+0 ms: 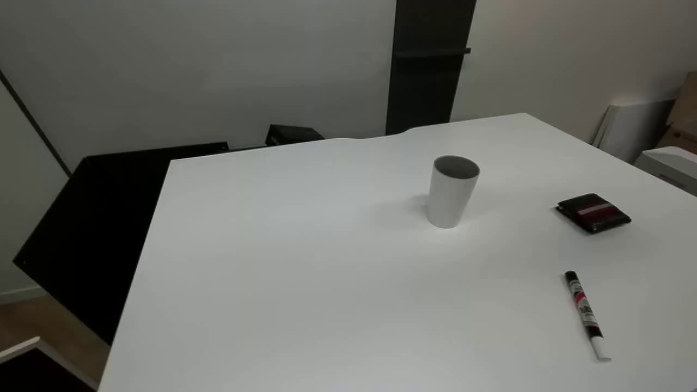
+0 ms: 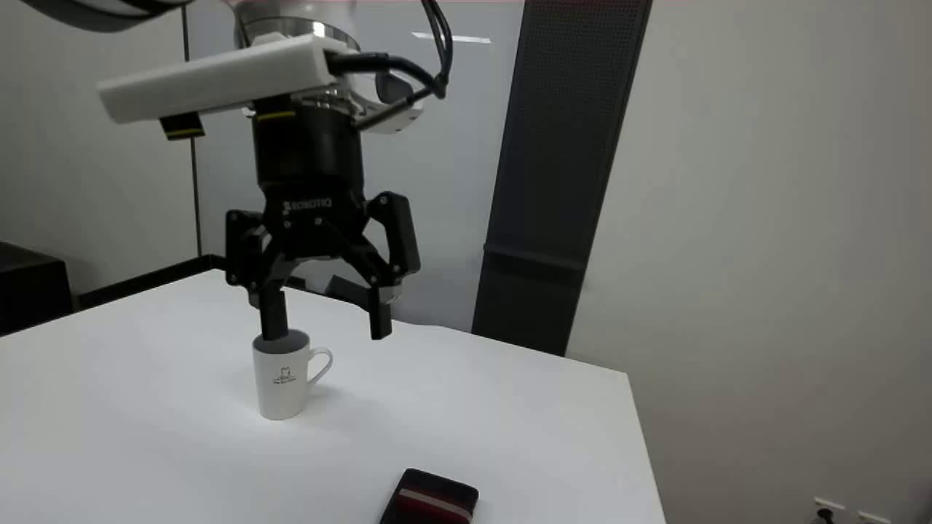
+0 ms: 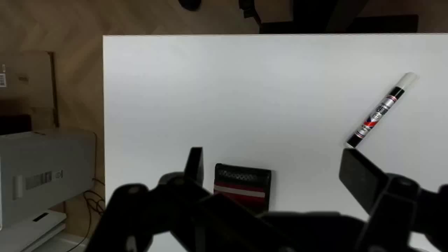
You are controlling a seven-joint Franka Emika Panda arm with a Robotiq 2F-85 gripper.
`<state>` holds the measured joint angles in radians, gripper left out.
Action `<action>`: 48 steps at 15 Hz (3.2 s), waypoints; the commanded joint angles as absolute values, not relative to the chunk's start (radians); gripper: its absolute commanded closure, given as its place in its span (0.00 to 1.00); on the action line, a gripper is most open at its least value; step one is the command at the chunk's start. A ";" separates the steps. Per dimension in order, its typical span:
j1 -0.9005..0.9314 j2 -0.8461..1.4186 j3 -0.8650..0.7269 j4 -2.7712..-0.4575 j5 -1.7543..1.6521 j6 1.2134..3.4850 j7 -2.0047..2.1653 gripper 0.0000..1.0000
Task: Put the marker in the white mug
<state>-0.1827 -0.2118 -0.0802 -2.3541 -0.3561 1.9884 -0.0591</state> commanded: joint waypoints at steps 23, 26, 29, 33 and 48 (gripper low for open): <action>-0.058 -0.280 0.056 -2.512 0.064 2.097 0.560 0.00; -0.031 -0.271 0.101 -2.555 0.088 2.239 0.645 0.00; -0.009 -0.222 0.145 -2.564 0.061 2.351 0.715 0.00; 0.014 -0.130 0.175 -2.551 0.014 2.437 0.781 0.00; 0.062 0.067 0.104 -2.556 -0.039 2.426 0.761 0.00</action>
